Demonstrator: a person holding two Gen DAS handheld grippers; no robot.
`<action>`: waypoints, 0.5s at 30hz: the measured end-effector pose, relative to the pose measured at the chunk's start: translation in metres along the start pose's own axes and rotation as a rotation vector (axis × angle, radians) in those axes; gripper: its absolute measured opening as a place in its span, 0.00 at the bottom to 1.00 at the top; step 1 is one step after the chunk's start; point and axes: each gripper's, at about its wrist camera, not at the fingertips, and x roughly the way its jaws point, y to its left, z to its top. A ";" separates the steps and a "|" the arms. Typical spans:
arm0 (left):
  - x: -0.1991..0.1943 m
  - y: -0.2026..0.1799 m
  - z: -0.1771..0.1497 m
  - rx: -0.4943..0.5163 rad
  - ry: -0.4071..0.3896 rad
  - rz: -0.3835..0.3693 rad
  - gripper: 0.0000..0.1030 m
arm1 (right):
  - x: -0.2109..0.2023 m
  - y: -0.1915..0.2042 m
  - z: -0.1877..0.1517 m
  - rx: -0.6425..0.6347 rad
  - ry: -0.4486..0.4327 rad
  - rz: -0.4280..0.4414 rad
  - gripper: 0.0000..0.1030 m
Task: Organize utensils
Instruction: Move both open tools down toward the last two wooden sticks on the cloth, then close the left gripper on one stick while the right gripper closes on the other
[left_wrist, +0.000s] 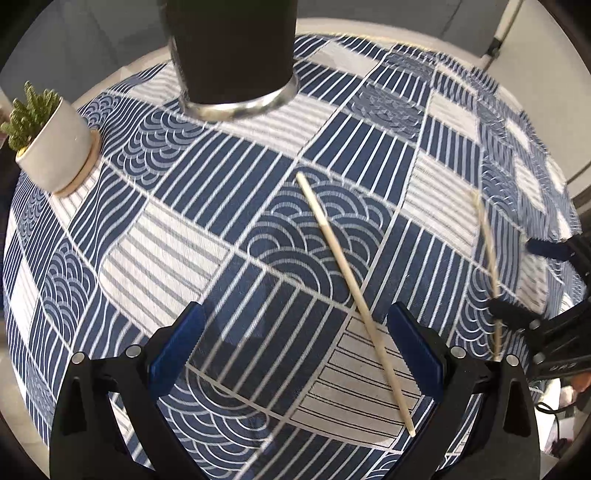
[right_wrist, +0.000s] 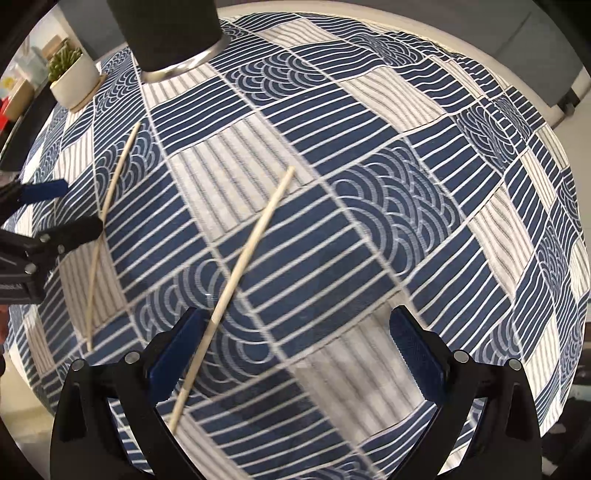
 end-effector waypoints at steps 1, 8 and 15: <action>0.002 -0.003 -0.001 -0.010 0.003 0.035 0.94 | 0.001 -0.004 0.001 0.004 0.009 0.001 0.93; 0.004 -0.006 0.001 -0.140 0.002 0.096 0.96 | -0.003 -0.041 0.004 -0.015 0.020 0.010 0.79; 0.002 -0.008 -0.007 -0.248 -0.039 0.129 0.94 | -0.016 -0.082 0.004 -0.046 0.007 0.019 0.21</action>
